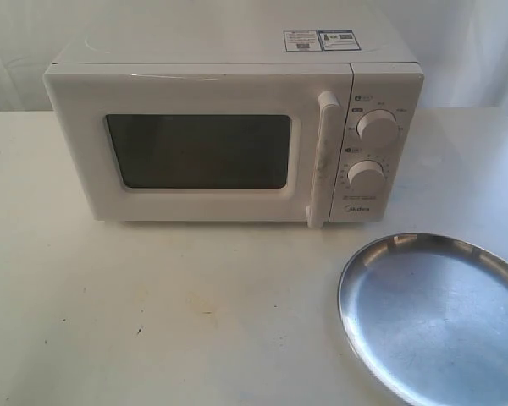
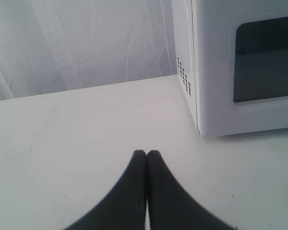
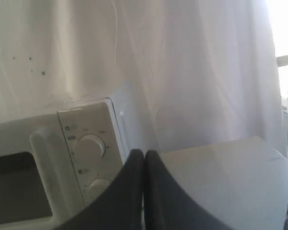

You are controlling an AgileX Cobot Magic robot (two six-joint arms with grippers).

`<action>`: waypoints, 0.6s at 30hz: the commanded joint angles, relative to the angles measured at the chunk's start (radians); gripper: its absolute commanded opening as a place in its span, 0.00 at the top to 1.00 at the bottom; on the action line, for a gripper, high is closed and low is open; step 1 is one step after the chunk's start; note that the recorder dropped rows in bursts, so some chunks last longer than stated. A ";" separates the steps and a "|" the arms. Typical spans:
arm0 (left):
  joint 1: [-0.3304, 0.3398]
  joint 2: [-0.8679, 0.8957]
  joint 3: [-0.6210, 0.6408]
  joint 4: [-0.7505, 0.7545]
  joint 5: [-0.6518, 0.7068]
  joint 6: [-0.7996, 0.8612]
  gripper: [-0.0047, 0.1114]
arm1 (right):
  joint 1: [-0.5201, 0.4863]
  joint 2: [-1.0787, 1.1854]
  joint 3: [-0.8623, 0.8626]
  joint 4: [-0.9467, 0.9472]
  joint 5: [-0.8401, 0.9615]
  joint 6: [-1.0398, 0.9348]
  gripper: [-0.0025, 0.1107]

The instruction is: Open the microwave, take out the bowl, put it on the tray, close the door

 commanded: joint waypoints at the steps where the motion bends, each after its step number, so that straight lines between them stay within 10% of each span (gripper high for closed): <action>1: -0.005 -0.002 -0.003 -0.008 -0.004 0.000 0.96 | -0.004 -0.004 0.005 -0.009 -0.115 0.036 0.98; 5: -0.005 -0.002 -0.003 -0.008 -0.004 0.000 0.96 | -0.002 -0.004 0.005 -0.045 -0.283 0.226 0.98; 11: -0.005 -0.002 -0.003 -0.008 -0.004 0.000 0.96 | 0.001 0.027 -0.073 -0.802 -0.600 0.783 0.98; 18: -0.005 -0.002 -0.003 -0.008 -0.004 0.000 0.96 | 0.001 0.260 -0.301 -1.114 -0.554 0.981 0.98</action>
